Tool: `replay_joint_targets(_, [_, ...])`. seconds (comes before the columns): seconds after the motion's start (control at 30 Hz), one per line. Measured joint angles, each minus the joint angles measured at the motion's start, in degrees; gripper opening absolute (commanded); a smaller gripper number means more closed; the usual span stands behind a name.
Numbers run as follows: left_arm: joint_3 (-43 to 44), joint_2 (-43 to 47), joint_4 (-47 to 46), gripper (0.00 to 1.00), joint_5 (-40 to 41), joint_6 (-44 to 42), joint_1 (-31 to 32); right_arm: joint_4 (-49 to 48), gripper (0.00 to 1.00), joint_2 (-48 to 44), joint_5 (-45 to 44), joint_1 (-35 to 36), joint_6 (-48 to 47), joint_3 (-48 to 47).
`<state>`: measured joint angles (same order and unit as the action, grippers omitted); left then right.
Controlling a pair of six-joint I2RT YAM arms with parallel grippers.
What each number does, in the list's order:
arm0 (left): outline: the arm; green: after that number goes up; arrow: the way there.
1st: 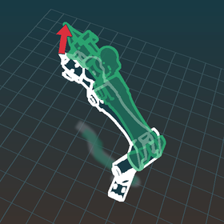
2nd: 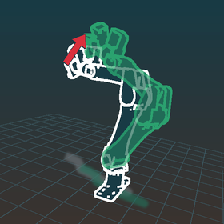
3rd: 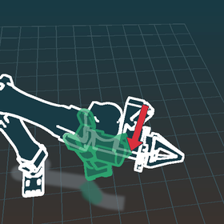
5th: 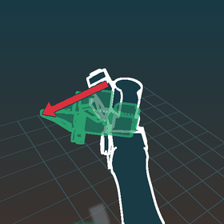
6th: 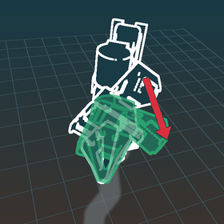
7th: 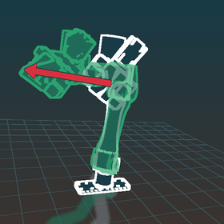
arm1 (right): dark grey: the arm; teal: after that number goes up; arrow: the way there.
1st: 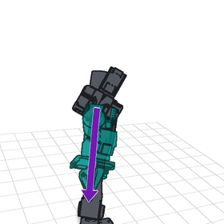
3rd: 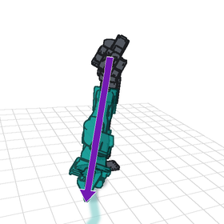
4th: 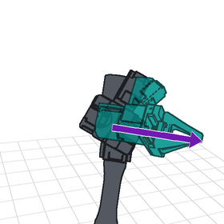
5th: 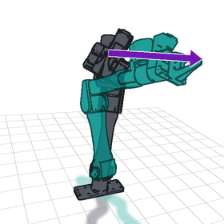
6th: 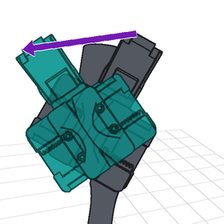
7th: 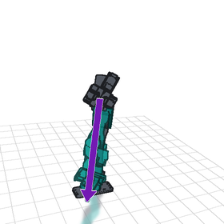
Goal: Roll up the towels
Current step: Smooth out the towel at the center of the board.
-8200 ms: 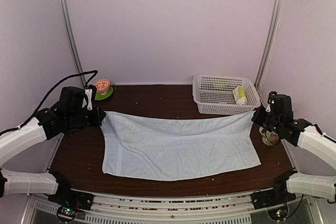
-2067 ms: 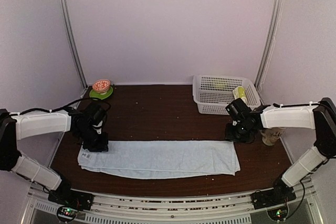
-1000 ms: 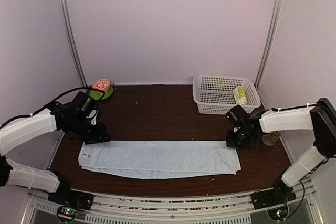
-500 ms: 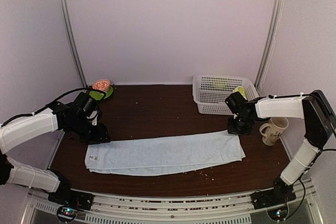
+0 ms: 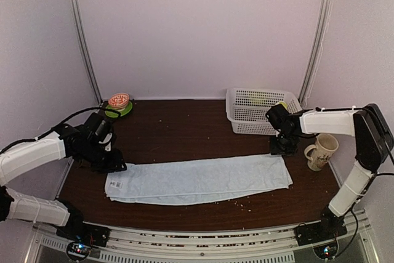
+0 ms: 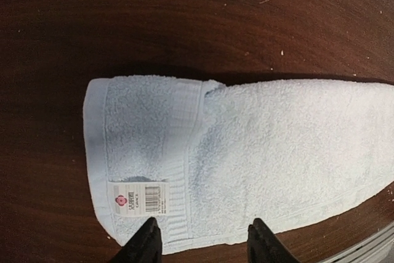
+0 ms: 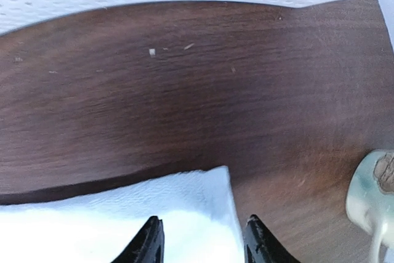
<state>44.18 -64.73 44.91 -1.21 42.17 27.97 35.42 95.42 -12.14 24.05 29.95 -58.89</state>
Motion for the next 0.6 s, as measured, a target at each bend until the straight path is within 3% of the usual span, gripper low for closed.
replay_joint_targets(0.1, [-1.7,2.8,0.2,0.48,1.2,2.1,0.2,1.0,0.44,-4.3,1.4,3.7,0.1,0.0])
replay_joint_targets(0.27, [-5.2,5.5,0.8,0.47,3.5,6.3,0.2,-1.0,0.40,-10.8,5.0,16.8,1.0,-0.2])
replay_joint_targets(0.4, [-6.1,5.8,1.0,0.46,3.7,7.9,0.2,-3.6,0.38,-7.7,8.8,25.9,3.5,-0.2])
replay_joint_targets(0.6, [-6.1,5.3,-2.9,0.45,-0.4,7.6,1.0,-5.8,0.38,1.1,10.8,26.9,7.6,3.1])
